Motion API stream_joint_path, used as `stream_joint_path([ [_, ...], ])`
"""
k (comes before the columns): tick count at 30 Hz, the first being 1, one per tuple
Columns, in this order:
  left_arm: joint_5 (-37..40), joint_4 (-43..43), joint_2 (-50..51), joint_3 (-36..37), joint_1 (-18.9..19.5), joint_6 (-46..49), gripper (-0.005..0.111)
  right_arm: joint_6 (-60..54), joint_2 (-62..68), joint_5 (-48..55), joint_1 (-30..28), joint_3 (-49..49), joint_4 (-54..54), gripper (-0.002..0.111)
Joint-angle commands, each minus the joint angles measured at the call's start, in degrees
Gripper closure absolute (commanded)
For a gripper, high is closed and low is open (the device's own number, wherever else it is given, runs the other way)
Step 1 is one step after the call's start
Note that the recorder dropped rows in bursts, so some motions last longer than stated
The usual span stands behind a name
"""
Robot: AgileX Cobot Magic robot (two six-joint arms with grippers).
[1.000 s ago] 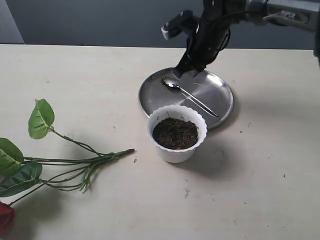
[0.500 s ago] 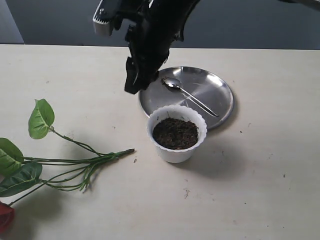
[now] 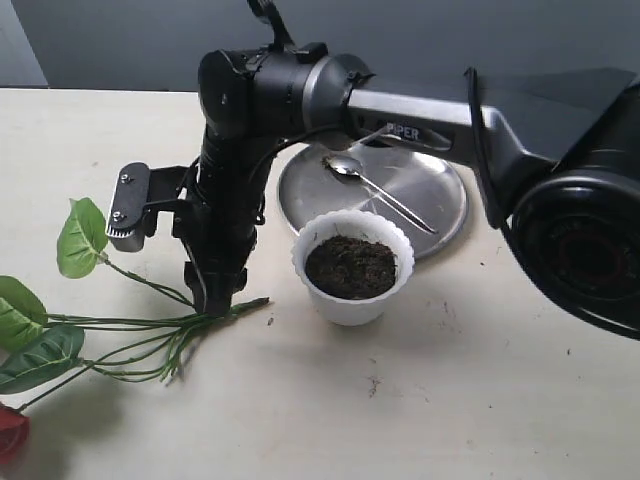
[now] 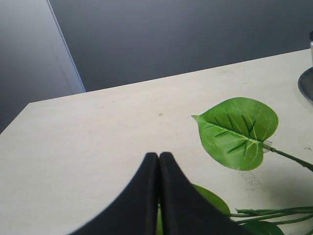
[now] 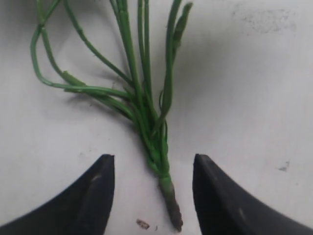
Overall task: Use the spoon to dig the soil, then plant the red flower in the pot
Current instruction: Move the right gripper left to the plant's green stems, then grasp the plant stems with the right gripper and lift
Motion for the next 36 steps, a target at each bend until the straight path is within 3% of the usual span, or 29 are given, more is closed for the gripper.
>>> stream_joint_path([
  [1, -0.5, 0.0, -0.1, 0.2, 0.1, -0.1, 0.106, -0.5, 0.8, -3.1, 0.9, 0.3, -0.4, 0.06],
  [22, -0.5, 0.0, -0.1, 0.2, 0.1, -0.1, 0.106, -0.5, 4.7, -5.8, 1.0, 0.3, 1.5, 0.06],
  [29, -0.5, 0.0, -0.1, 0.2, 0.1, -0.1, 0.106, -0.5, 5.8, -7.1, 3.4, 0.3, 0.1, 0.06],
  [33, -0.5, 0.0, -0.1, 0.2, 0.1, -0.1, 0.106, -0.5, 6.0, -7.5, 4.2, 0.3, -1.5, 0.072],
  [36, -0.5, 0.0, -0.1, 0.2, 0.1, -0.1, 0.106, 0.4, 6.0, -7.2, 4.2, 0.3, -1.5, 0.089],
])
